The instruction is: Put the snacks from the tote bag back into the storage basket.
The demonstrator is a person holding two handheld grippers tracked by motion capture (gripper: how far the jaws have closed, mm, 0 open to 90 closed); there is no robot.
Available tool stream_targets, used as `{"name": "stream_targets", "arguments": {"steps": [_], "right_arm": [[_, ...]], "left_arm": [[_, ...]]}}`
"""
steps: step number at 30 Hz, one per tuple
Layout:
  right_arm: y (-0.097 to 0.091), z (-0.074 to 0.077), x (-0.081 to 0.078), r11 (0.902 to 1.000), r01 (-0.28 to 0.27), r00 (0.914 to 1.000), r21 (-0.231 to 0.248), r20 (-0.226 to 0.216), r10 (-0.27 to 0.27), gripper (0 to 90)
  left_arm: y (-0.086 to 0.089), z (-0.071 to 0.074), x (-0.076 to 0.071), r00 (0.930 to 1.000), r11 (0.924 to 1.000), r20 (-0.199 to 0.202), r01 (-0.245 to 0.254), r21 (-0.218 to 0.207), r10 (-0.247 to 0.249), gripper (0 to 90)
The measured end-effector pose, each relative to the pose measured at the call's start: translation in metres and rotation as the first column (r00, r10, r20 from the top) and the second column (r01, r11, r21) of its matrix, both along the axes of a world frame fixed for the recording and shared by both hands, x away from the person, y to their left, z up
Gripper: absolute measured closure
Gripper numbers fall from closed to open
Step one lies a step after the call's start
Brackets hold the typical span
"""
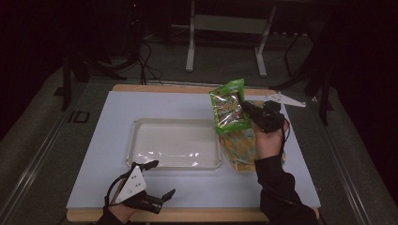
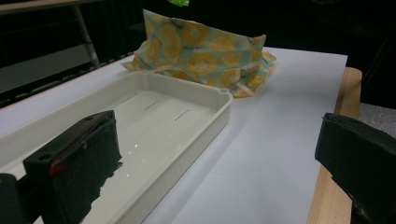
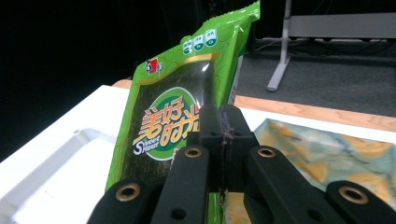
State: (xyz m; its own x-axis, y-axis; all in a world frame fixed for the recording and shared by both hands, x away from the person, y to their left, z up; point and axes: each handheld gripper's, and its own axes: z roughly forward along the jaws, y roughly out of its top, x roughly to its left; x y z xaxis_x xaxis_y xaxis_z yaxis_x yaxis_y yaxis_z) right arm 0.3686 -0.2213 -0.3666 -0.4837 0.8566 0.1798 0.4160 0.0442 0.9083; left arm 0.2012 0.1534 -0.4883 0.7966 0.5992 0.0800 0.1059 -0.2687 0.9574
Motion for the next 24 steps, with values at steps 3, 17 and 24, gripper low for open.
{"name": "stream_targets", "arguments": {"steps": [3,17,24], "right_arm": [[0.006,-0.002,0.000,0.9999,-0.009,0.9999,0.011,-0.006,0.009,89.2],[0.029,-0.011,-0.003,0.9985,-0.031,0.9994,0.045,-0.012,0.032,89.2],[0.041,-0.020,-0.005,0.9963,-0.055,0.9983,0.066,-0.018,0.056,89.2]], "left_arm": [[0.000,0.000,0.000,1.0000,1.0000,0.000,0.001,0.000,-0.001,0.4],[0.000,0.000,0.000,1.0000,1.0000,0.002,0.004,0.000,-0.004,0.4],[0.000,0.000,0.000,1.0000,1.0000,0.002,0.006,0.001,-0.006,0.4]]}}
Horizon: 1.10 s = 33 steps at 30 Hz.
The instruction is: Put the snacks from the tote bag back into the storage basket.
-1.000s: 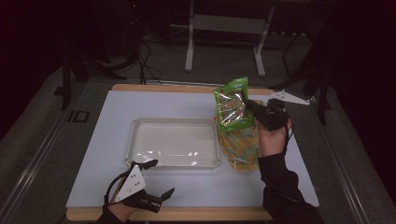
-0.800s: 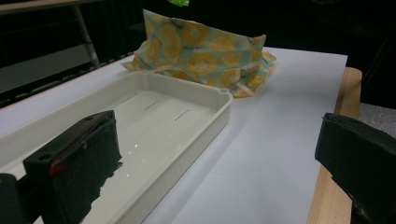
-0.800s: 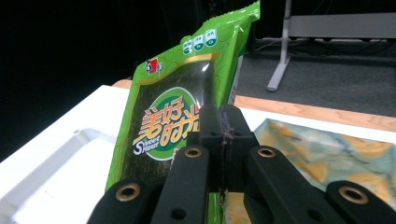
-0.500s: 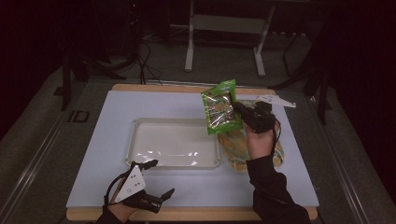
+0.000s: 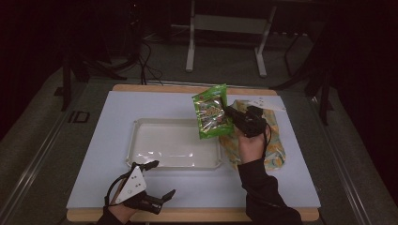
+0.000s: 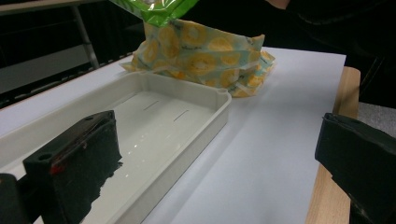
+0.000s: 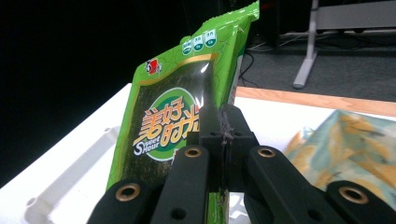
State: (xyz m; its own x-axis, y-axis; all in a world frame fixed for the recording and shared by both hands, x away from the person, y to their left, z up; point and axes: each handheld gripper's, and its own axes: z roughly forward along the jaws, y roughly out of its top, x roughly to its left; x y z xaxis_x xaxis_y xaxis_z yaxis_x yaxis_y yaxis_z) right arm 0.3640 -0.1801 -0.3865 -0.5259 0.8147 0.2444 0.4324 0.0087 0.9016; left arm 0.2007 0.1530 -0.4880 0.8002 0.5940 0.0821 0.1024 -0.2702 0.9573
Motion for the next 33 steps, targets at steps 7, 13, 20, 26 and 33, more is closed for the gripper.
{"name": "stream_targets", "arguments": {"steps": [7,13,20,26,33], "right_arm": [[0.012,-0.004,-0.002,0.9995,-0.006,1.0000,0.032,-0.005,0.006,89.2],[0.019,-0.014,-0.006,0.9981,0.003,0.9999,0.061,-0.011,-0.002,89.2],[0.025,-0.029,-0.012,0.9914,0.041,0.9991,0.124,-0.015,-0.039,89.2],[0.033,-0.048,-0.014,0.9866,0.064,0.9971,0.150,-0.050,-0.057,89.2],[0.037,-0.069,-0.021,0.9852,0.077,0.9948,0.153,-0.077,-0.066,89.2]], "left_arm": [[0.000,0.000,0.000,1.0000,1.0000,0.002,0.004,0.001,-0.004,0.4],[0.000,0.001,-0.001,1.0000,1.0000,0.006,0.006,-0.007,-0.006,0.4],[-0.001,0.002,-0.002,0.9997,1.0000,0.025,0.004,-0.005,-0.004,0.4],[-0.001,0.002,-0.002,0.9997,1.0000,0.025,0.005,0.002,-0.005,0.4],[0.000,0.002,-0.002,0.9997,1.0000,0.026,0.003,-0.006,-0.003,0.4]]}}
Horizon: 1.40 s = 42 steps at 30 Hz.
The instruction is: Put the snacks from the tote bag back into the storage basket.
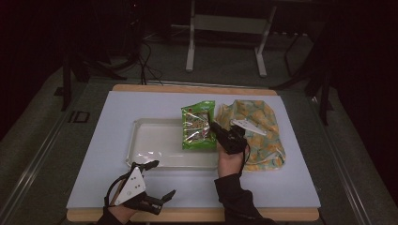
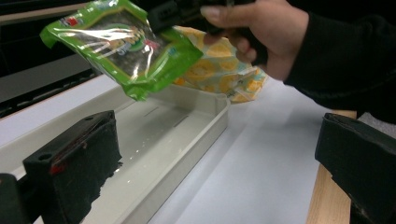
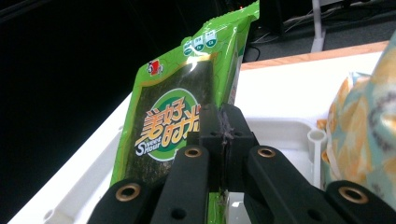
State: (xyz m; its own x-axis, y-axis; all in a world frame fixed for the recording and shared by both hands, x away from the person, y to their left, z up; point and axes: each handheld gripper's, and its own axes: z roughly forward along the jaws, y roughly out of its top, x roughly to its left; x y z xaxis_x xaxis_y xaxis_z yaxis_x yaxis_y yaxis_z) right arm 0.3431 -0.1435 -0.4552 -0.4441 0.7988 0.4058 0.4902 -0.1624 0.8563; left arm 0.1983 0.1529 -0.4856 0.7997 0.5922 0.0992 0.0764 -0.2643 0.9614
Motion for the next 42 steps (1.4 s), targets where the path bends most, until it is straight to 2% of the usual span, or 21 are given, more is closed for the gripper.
{"name": "stream_targets", "arguments": {"steps": [2,9,16,21,29,42], "right_arm": [[0.001,-0.007,-0.003,0.9999,0.010,0.9999,0.004,-0.004,-0.009,89.2],[0.004,-0.033,-0.006,0.9997,0.019,0.9978,0.013,-0.064,-0.018,89.1],[0.003,-0.048,-0.012,0.9988,0.048,0.9949,0.002,-0.089,-0.048,89.1],[0.002,-0.058,-0.013,0.9988,0.048,0.9921,-0.007,-0.116,-0.048,89.1],[0.006,-0.065,-0.019,0.9989,0.029,0.9912,-0.038,-0.128,-0.034,89.0],[0.003,-0.064,-0.025,0.9957,0.031,0.9942,-0.087,-0.100,-0.040,88.9]], "left_arm": [[0.000,0.000,0.000,1.0000,1.0000,0.000,0.000,0.000,0.000,0.4],[0.001,0.000,0.000,1.0000,1.0000,0.000,0.002,-0.008,-0.002,0.4],[0.000,0.000,0.000,1.0000,1.0000,-0.003,0.004,-0.005,-0.004,0.4],[0.000,0.000,0.000,1.0000,1.0000,-0.003,0.002,-0.006,-0.002,0.4],[0.000,0.000,0.000,1.0000,1.0000,-0.002,0.002,-0.004,-0.002,0.4],[0.000,0.000,0.001,1.0000,1.0000,-0.002,0.003,-0.001,-0.003,0.4]]}}
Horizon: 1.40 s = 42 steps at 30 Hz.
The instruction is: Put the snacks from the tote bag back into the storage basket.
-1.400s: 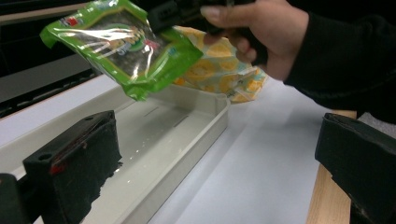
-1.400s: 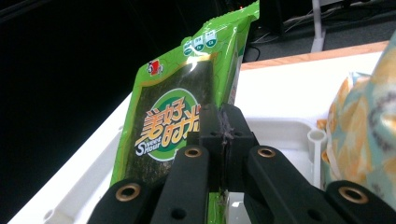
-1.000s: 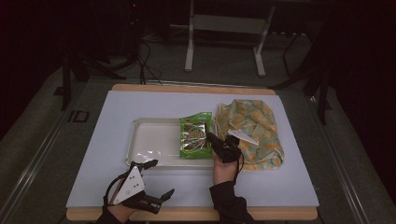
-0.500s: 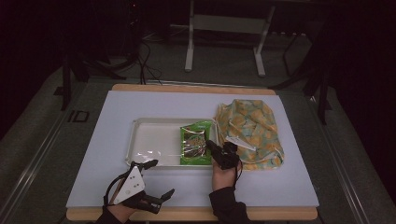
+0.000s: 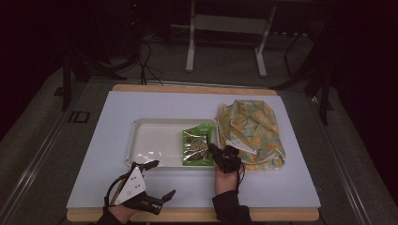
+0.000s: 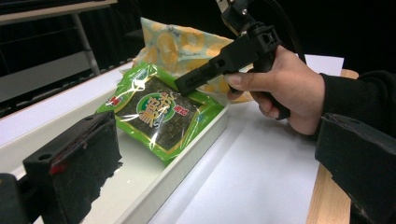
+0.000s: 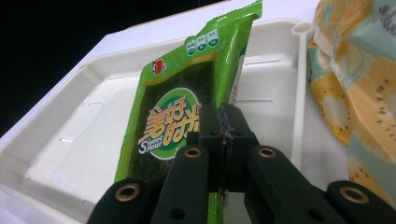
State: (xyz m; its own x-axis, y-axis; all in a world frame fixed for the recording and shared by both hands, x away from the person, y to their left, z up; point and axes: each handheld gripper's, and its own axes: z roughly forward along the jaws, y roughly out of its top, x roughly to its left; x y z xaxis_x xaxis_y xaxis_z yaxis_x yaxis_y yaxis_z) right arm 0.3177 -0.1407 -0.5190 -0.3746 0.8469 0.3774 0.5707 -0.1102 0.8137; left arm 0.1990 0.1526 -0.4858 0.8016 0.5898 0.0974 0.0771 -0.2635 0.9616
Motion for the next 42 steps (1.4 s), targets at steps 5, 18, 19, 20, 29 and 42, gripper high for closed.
{"name": "stream_targets", "arguments": {"steps": [5,18,19,20,29,42], "right_arm": [[-0.002,-0.005,0.000,1.0000,0.002,0.9997,-0.007,-0.025,-0.002,88.8],[-0.003,-0.012,0.008,0.9991,-0.016,0.9968,-0.039,-0.079,0.013,84.0],[-0.003,-0.012,0.008,0.9990,-0.016,0.9964,-0.041,-0.084,0.012,83.2],[-0.003,-0.012,0.008,0.9990,-0.016,0.9964,-0.041,-0.084,0.012,83.2],[-0.005,-0.003,0.010,0.9953,-0.029,0.9980,-0.092,-0.058,0.024,78.1],[0.000,0.027,0.018,0.9797,-0.104,0.9945,-0.171,-0.029,0.101,70.6]], "left_arm": [[0.000,0.000,0.000,1.0000,1.0000,-0.001,0.000,0.003,0.000,0.4],[0.000,0.000,0.000,1.0000,1.0000,0.003,0.000,0.007,0.000,0.4],[0.000,0.000,0.000,1.0000,1.0000,0.003,-0.001,0.005,0.001,0.4],[0.000,0.000,0.000,1.0000,1.0000,0.003,-0.001,0.005,0.001,0.4],[0.000,0.000,0.000,1.0000,1.0000,0.003,-0.002,0.009,0.002,0.4],[-0.001,0.000,0.001,1.0000,0.9999,0.000,0.000,0.016,0.000,0.4]]}}
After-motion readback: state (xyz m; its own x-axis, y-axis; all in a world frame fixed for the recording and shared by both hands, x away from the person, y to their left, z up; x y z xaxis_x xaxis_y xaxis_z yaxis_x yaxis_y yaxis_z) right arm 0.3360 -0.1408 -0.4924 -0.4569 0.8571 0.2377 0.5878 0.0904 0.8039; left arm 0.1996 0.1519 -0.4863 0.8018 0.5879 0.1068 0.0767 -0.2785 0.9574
